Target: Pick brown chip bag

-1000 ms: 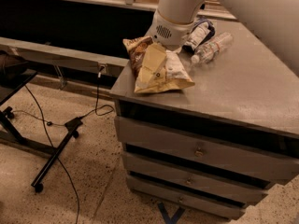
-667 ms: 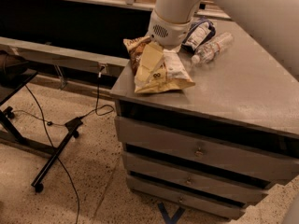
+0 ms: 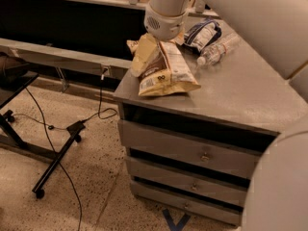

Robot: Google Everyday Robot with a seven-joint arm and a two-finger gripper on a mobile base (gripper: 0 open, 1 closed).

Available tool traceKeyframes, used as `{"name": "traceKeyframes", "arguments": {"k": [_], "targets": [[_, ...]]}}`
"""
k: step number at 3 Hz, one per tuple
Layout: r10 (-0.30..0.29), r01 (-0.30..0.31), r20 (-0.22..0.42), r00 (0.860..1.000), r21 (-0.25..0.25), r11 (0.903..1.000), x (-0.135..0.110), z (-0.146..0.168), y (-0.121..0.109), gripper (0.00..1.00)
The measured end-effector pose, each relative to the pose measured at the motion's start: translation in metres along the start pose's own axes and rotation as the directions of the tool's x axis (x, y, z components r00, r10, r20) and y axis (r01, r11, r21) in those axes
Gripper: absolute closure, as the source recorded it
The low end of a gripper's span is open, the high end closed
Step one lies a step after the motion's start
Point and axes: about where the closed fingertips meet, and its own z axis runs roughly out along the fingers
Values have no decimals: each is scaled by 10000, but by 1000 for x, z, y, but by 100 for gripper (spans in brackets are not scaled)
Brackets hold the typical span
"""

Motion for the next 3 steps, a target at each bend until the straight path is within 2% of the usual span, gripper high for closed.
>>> {"name": "traceKeyframes", "arguments": {"k": [1,2,3], "targets": [[1099,-1102,86,9939,348,9933,-8,6,-16,0],[3120,-3140,384,9493,738,9465,-6,18,-34,0],[4047,-4088,579,9126,1230,9043,-1,28,-45,0]]}}
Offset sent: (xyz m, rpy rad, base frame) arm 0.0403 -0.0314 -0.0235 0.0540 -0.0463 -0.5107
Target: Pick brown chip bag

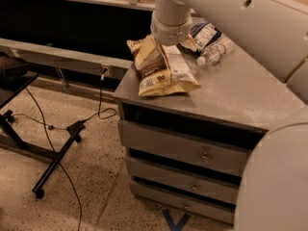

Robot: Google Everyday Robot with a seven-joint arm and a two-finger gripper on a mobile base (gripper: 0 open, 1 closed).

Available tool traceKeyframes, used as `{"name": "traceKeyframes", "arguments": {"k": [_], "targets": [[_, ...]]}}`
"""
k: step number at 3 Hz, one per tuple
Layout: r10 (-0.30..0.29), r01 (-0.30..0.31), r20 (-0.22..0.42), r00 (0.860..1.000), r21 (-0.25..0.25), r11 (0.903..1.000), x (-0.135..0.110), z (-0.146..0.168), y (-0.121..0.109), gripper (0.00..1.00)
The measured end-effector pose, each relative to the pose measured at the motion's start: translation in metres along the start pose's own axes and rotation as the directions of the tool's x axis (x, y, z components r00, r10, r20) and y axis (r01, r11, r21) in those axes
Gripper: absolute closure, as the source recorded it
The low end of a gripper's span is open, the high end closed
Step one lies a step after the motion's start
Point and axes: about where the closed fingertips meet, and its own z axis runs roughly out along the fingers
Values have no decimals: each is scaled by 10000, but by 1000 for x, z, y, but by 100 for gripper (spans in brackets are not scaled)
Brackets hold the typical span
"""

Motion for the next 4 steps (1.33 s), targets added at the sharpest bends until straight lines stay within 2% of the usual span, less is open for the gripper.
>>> {"name": "traceKeyframes", "arguments": {"k": [1,2,3,4], "targets": [[701,-683,-257,9972,651,9955,-1,15,-5,0],[1584,-1504,-861,9836,920,9843,0,37,-1,0],[2102,-2030,-1430,9671,636,9771,3,56,4,0],[2109,-2046,-1453,9667,575,9772,2,59,6,16]]}}
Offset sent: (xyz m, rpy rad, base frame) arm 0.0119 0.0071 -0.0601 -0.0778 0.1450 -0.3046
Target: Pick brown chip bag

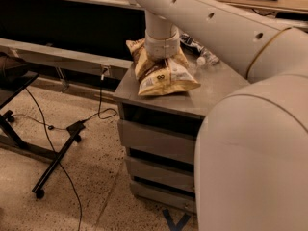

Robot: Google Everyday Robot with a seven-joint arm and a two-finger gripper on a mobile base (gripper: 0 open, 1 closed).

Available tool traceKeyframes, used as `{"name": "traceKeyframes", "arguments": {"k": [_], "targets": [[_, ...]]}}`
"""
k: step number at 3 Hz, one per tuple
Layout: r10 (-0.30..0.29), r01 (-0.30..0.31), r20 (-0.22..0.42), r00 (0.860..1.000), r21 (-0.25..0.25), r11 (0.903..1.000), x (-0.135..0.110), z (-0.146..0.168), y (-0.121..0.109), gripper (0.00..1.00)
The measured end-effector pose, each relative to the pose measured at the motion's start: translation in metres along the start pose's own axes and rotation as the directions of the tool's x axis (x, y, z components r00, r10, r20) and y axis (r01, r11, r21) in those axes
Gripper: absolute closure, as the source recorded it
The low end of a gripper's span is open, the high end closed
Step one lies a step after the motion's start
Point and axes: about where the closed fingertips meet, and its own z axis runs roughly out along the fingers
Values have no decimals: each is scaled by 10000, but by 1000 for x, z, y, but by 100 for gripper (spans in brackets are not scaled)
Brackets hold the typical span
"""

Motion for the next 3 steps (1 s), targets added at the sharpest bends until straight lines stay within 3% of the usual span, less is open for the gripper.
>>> {"name": "traceKeyframes", "arguments": {"k": [1,3], "targets": [[-6,6,27,10000,-5,10000,-1,2,0,47],[-8,8,32,10000,-9,10000,-3,-7,0,92]]}}
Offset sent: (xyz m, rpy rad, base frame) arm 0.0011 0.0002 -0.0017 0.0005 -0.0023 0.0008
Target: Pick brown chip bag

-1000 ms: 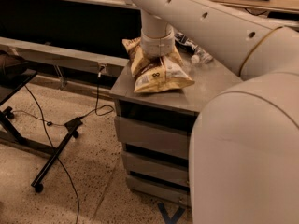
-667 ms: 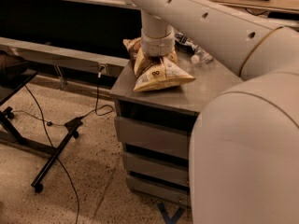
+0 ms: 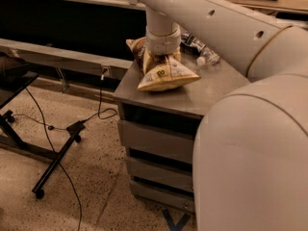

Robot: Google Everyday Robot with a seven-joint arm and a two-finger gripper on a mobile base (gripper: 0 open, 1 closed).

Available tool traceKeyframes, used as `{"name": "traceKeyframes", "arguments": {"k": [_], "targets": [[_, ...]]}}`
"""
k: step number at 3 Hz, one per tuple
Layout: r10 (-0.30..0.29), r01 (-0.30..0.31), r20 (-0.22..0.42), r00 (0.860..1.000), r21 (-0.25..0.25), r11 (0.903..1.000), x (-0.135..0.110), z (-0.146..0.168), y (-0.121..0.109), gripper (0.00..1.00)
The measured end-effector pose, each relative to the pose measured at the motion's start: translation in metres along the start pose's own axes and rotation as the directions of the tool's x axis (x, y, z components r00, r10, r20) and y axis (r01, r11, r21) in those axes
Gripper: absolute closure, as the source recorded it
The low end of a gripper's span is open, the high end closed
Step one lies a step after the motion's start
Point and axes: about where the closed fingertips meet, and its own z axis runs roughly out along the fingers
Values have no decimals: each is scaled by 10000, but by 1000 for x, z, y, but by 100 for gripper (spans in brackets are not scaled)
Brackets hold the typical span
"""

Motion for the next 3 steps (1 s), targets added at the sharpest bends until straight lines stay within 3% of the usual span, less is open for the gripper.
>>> {"name": "traceKeyframes", "arguments": {"k": [1,3], "targets": [[-1,1,1,10000,-2,10000,-1,-3,0,100],[-2,2,2,10000,-3,10000,-1,-6,0,100]]}}
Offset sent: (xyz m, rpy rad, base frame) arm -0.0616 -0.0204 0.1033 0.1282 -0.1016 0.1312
